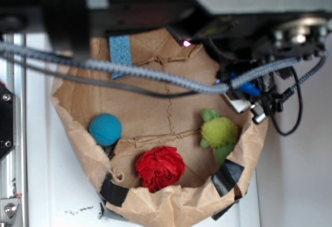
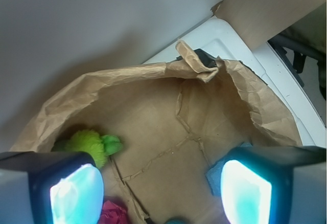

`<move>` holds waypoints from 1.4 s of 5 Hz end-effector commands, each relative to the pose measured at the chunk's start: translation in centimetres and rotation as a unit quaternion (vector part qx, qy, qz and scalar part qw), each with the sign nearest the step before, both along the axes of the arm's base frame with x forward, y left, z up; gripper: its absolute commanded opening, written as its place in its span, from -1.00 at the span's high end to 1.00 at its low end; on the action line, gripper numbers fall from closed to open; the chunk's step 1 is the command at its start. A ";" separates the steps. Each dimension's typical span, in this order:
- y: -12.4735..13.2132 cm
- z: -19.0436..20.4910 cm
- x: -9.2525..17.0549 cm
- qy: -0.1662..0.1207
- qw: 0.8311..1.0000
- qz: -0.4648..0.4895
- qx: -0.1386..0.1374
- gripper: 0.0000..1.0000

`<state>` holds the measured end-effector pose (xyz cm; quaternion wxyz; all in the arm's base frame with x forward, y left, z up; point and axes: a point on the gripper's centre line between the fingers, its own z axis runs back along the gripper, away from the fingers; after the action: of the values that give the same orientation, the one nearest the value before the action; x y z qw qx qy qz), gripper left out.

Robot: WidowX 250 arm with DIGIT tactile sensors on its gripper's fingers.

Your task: Grab the blue sponge.

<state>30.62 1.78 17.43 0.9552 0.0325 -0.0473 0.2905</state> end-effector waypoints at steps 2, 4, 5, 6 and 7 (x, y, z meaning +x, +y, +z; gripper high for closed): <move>3.5 -5.8 -1.8 -0.112 0.985 0.127 0.044 -1.00; 5.6 -10.1 -2.8 -0.095 0.978 0.182 0.035 -1.00; 6.3 -10.1 -2.8 -0.051 0.971 0.217 0.082 -1.00; 6.6 -9.5 -3.4 0.010 0.967 0.219 0.127 -1.00; 6.7 -10.1 -4.2 0.019 0.968 0.212 0.134 -1.00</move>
<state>26.67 7.86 5.57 0.8585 0.1840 -0.0385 0.4771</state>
